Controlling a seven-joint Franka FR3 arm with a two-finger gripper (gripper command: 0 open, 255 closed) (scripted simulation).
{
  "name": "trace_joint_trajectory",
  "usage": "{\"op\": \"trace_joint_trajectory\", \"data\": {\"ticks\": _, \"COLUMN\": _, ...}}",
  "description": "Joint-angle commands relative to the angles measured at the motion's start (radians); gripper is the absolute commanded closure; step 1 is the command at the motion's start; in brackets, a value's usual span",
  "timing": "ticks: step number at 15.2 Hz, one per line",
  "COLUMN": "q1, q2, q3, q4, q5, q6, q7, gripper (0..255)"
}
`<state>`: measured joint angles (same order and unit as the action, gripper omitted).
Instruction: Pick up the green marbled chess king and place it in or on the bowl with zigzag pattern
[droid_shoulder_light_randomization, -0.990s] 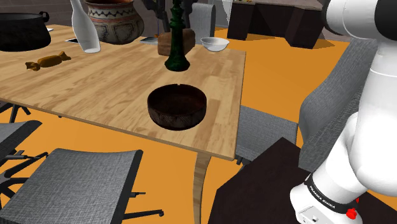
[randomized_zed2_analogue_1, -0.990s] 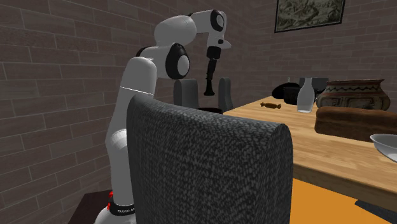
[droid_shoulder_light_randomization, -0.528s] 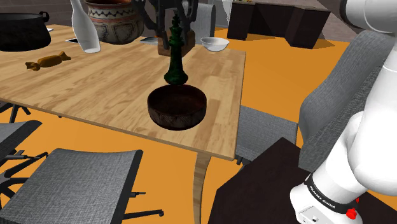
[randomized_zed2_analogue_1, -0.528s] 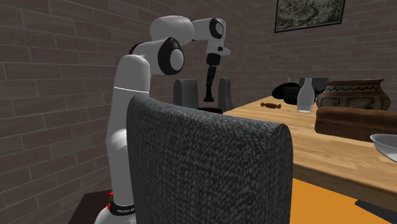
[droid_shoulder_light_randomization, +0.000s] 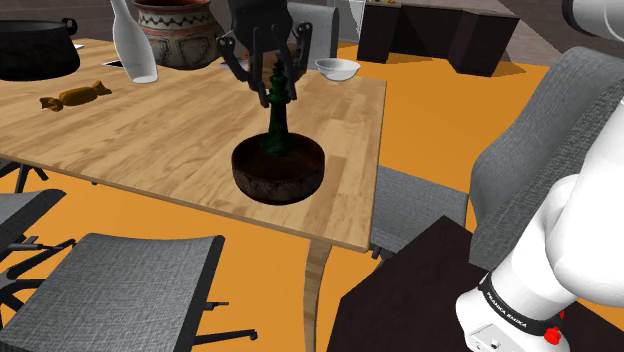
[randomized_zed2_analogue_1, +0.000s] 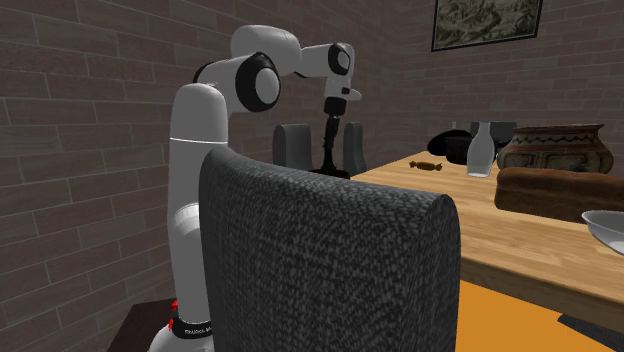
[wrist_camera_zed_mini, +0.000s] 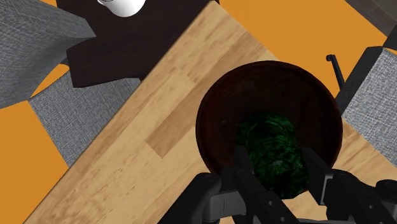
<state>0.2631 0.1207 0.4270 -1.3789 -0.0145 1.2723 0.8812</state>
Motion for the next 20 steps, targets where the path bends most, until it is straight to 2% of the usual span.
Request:
{"op": "trace_joint_trajectory", "data": {"ticks": 1, "q1": -0.001, "q2": -0.007, "q3": -0.001, "q4": -0.027, "q5": 0.003, "q6": 0.022, "q7": -0.001, "gripper": 255}}
{"op": "trace_joint_trajectory", "data": {"ticks": 8, "q1": -0.001, "q2": -0.007, "q3": -0.001, "q4": -0.027, "q5": 0.003, "q6": 0.022, "q7": -0.001, "gripper": 255}}
{"op": "trace_joint_trajectory", "data": {"ticks": 9, "q1": -0.001, "q2": -0.007, "q3": -0.001, "q4": -0.027, "q5": 0.003, "q6": 0.022, "q7": -0.001, "gripper": 0}}
{"op": "trace_joint_trajectory", "data": {"ticks": 14, "q1": -0.001, "q2": -0.007, "q3": -0.001, "q4": -0.027, "q5": 0.003, "q6": 0.022, "q7": -0.001, "gripper": 0}}
{"op": "trace_joint_trajectory", "data": {"ticks": 18, "q1": 0.039, "q2": 0.119, "q3": 0.013, "q4": 0.266, "q5": -0.046, "q6": -0.155, "q7": 0.031, "gripper": 0}}
{"op": "trace_joint_trajectory", "data": {"ticks": 20, "q1": 0.039, "q2": 0.119, "q3": 0.013, "q4": 0.266, "q5": -0.046, "q6": -0.155, "q7": 0.031, "gripper": 0}}
